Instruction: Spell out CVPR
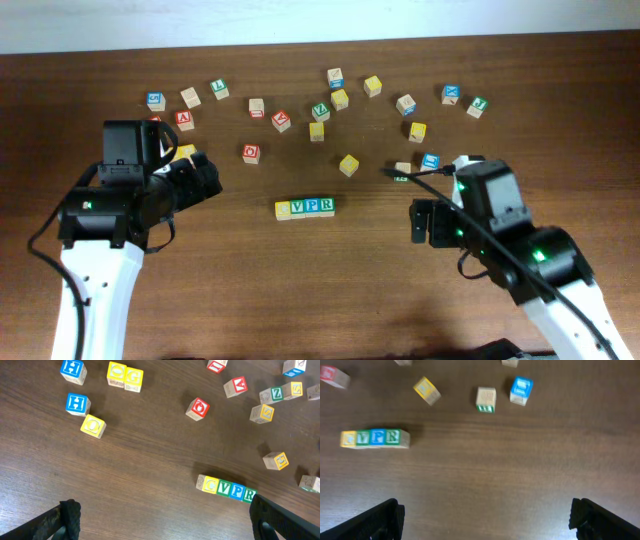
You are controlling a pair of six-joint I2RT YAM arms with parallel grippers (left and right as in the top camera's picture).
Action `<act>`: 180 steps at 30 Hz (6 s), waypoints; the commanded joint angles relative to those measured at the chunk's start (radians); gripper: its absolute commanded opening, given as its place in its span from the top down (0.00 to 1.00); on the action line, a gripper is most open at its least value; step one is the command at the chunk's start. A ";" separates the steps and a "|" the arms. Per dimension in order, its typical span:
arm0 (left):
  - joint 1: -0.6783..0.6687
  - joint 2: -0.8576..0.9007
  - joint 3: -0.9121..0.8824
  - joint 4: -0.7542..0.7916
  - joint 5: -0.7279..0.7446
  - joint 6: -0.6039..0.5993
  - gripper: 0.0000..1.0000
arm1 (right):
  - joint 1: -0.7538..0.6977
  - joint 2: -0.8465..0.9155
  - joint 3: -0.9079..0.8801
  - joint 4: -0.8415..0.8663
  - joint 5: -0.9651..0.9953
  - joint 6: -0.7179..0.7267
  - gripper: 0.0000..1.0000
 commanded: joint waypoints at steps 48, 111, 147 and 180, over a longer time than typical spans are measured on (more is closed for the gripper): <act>0.003 -0.005 -0.001 0.001 -0.010 -0.013 0.01 | -0.227 -1.008 -0.998 0.870 -0.083 -0.274 0.02; 0.011 -1.261 -1.286 0.988 -0.111 0.376 0.01 | -0.227 -1.007 -0.998 0.870 -0.083 -0.274 0.02; 0.010 -1.261 -1.285 0.988 -0.096 0.387 0.01 | -0.229 -1.008 -0.998 0.868 -0.060 -0.274 0.02; 0.010 -1.261 -1.285 0.989 -0.096 0.387 0.01 | -0.229 -1.007 -0.998 0.869 -0.053 -0.274 0.02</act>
